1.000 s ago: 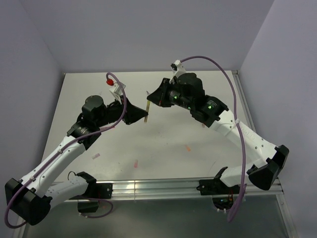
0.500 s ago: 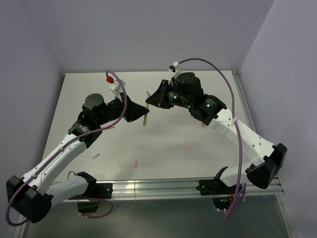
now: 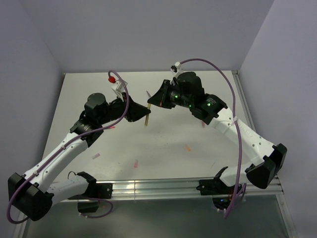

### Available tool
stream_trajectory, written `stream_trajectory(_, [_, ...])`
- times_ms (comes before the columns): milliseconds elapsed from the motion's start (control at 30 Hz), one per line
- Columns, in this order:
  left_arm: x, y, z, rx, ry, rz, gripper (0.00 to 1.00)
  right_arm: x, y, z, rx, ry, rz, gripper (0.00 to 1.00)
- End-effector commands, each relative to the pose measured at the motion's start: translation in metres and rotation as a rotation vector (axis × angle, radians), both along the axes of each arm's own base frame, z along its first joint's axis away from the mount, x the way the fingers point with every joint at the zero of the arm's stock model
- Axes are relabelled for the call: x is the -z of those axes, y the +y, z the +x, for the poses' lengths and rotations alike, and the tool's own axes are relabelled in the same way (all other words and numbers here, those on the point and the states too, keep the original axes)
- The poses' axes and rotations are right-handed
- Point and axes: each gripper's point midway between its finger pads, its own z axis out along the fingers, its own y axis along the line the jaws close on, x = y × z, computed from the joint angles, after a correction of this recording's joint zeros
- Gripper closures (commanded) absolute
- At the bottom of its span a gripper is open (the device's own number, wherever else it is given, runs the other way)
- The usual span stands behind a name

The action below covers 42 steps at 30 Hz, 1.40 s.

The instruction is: Insert the pens into the pen caps

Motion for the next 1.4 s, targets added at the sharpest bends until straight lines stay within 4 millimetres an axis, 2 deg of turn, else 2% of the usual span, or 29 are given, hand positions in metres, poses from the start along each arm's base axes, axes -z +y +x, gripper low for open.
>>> stream_trajectory(0, [-0.024, -0.007, -0.005, 0.048, -0.074, -0.036, 0.64, -0.023, -0.006, 0.008, 0.033, -0.057, 0.02, 1.0])
stream_trajectory(167, [-0.021, -0.014, -0.012, 0.094, -0.064, -0.035, 0.63, -0.024, -0.012, 0.016, 0.073, -0.072, 0.003, 1.0])
stream_trajectory(367, [-0.014, -0.018, -0.011, 0.099, -0.044, -0.017, 0.63, -0.035, -0.018, 0.021, 0.096, -0.096, 0.018, 1.0])
stream_trajectory(633, [-0.009, -0.021, -0.009, 0.097, -0.024, -0.015, 0.65, -0.043, -0.017, 0.017, 0.082, -0.101, 0.042, 1.0])
stream_trajectory(700, [-0.01, -0.02, -0.008, 0.092, -0.024, -0.017, 0.72, -0.041, -0.016, 0.015, 0.077, -0.104, 0.042, 1.0])
stream_trajectory(733, [-0.009, -0.02, -0.007, 0.086, -0.023, -0.016, 0.87, -0.04, -0.016, 0.015, 0.075, -0.104, 0.041, 1.0])
stream_trajectory(767, [-0.01, -0.019, -0.007, 0.083, -0.023, -0.017, 0.96, -0.039, -0.016, 0.015, 0.074, -0.109, 0.038, 1.0])
stream_trajectory(800, [-0.011, -0.019, -0.007, 0.08, -0.025, -0.017, 1.0, -0.036, -0.017, 0.014, 0.073, -0.119, 0.023, 1.0])
stream_trajectory(867, [-0.012, -0.018, -0.007, 0.074, -0.031, -0.022, 1.0, -0.035, -0.015, 0.011, 0.068, -0.143, 0.009, 1.0])
stream_trajectory(1000, [-0.021, -0.013, -0.006, 0.04, -0.062, -0.037, 1.0, -0.021, -0.01, 0.0, 0.054, -0.2, -0.069, 1.0])
stream_trajectory(1133, [-0.027, -0.009, -0.004, 0.006, -0.086, -0.045, 1.0, -0.004, 0.011, -0.025, -0.025, -0.202, -0.077, 1.0])
stream_trajectory(1167, [-0.03, -0.007, -0.004, 0.0, -0.098, -0.045, 1.0, 0.009, 0.017, -0.035, -0.052, -0.187, -0.095, 1.0])
stream_trajectory(1367, [-0.046, 0.005, -0.003, -0.066, -0.16, -0.048, 1.0, 0.045, 0.028, -0.069, -0.099, -0.149, -0.139, 1.0])
